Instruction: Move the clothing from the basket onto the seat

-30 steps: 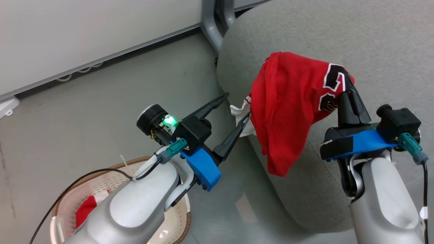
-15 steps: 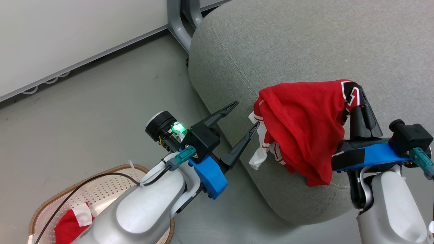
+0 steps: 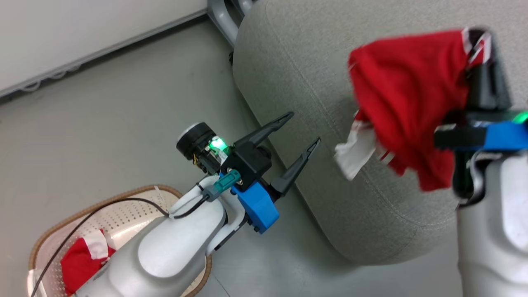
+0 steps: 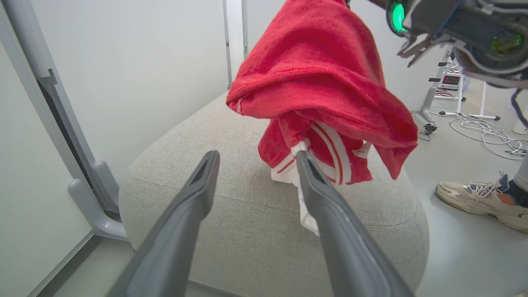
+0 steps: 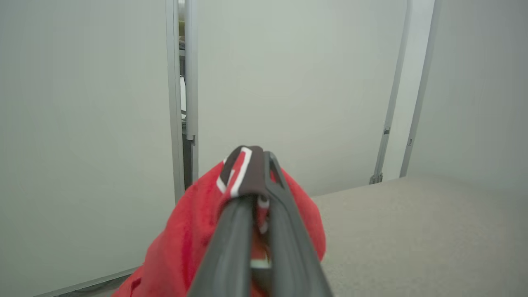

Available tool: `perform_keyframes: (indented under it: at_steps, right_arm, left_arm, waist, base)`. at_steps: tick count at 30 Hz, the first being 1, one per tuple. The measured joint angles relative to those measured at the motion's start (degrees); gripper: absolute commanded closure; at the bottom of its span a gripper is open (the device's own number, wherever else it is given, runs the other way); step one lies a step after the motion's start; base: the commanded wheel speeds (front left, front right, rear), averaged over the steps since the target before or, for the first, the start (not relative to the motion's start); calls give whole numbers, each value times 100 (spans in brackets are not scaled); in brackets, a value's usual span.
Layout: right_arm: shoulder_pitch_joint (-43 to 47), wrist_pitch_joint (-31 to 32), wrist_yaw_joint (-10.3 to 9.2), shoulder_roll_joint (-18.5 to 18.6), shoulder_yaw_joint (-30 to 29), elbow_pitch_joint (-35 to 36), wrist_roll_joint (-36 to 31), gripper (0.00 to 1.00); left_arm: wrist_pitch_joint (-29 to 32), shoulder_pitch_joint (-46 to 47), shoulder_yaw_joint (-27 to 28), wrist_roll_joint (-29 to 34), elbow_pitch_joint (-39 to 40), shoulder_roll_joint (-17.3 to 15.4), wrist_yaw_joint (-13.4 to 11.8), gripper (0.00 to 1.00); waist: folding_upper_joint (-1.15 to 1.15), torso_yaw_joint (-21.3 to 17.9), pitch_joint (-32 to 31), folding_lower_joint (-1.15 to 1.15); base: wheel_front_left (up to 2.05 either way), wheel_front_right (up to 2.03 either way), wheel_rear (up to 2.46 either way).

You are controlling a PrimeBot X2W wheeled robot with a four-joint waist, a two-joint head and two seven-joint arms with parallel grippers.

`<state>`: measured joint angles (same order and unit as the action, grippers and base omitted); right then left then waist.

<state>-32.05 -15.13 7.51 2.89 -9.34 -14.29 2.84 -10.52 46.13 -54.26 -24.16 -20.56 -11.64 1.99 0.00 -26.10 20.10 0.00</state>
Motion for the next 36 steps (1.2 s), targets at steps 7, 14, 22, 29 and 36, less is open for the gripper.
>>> perform_keyframes:
  at_steps: [7, 14, 22, 29, 36]
  right_arm:
    - [-1352, -1, 0, 446, -653, 305, -81, 100]
    - [-2603, -2, 1, 1402, -1474, 81, 210, 100]
    - [-3019, -1, 1, 2092, -2164, -694, 240, 100]
    - [-2759, -1, 1, 1834, -2431, -1440, -29, 100]
    - [-2353, -2, 1, 1261, -2570, -1952, -248, 100]
  left_arm:
    - [281, 430, -38, 181, 300, -178, 19, 0]
    - [586, 918, -14, 369, 698, -428, 43, 0]
    - [870, 1383, -2, 566, 1111, -616, 67, 0]
    - [916, 1446, 9, 602, 1260, -776, 16, 0]
    - [917, 1387, 1, 566, 1312, -871, -26, 0]
  waist:
    - [0, 94, 673, 1]
    - [0, 215, 1543, 1]
    - [0, 356, 2522, 1]
    - [0, 539, 3002, 2]
    - [0, 585, 2989, 1]
  base:
    - [0, 0, 0]
    - [0, 0, 0]
    - [0, 0, 0]
    - [0, 0, 0]
    - [0, 0, 0]
